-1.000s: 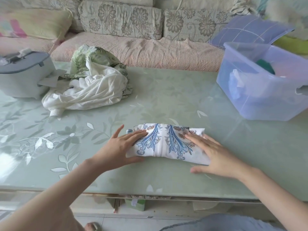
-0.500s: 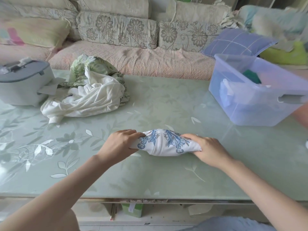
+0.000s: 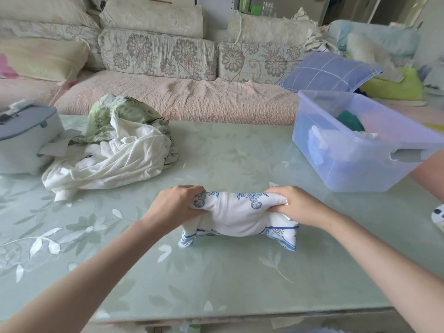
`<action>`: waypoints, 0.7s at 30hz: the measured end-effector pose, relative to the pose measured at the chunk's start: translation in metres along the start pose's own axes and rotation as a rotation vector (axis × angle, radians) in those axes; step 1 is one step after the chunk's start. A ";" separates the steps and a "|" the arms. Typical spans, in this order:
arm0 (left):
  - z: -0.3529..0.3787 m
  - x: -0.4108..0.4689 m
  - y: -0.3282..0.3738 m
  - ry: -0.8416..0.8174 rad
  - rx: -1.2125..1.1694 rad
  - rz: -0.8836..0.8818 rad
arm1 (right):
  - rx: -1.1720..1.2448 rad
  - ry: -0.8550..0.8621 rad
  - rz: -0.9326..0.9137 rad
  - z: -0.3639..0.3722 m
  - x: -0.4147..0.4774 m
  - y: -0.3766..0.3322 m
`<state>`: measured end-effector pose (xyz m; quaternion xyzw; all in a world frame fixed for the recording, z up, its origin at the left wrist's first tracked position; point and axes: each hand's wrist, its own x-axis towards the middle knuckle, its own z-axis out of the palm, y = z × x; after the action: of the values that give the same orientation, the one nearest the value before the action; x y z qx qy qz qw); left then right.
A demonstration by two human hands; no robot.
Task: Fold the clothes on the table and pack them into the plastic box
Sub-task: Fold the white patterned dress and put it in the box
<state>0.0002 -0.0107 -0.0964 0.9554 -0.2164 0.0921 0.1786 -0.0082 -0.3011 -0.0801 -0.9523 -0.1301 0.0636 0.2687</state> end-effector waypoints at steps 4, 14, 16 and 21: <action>-0.001 0.061 -0.008 0.075 0.025 -0.043 | -0.058 0.039 -0.028 -0.027 0.061 0.017; -0.006 0.229 -0.016 0.063 -0.002 -0.088 | 0.113 0.132 -0.009 -0.090 0.168 0.067; -0.021 0.250 -0.005 0.052 0.002 -0.074 | 0.116 0.154 0.001 -0.112 0.170 0.064; -0.059 0.280 0.037 0.095 -0.027 -0.086 | 0.074 0.235 0.053 -0.182 0.162 0.057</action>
<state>0.2269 -0.1259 0.0403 0.9559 -0.1675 0.1267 0.2054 0.1940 -0.3928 0.0358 -0.9457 -0.0701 -0.0365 0.3154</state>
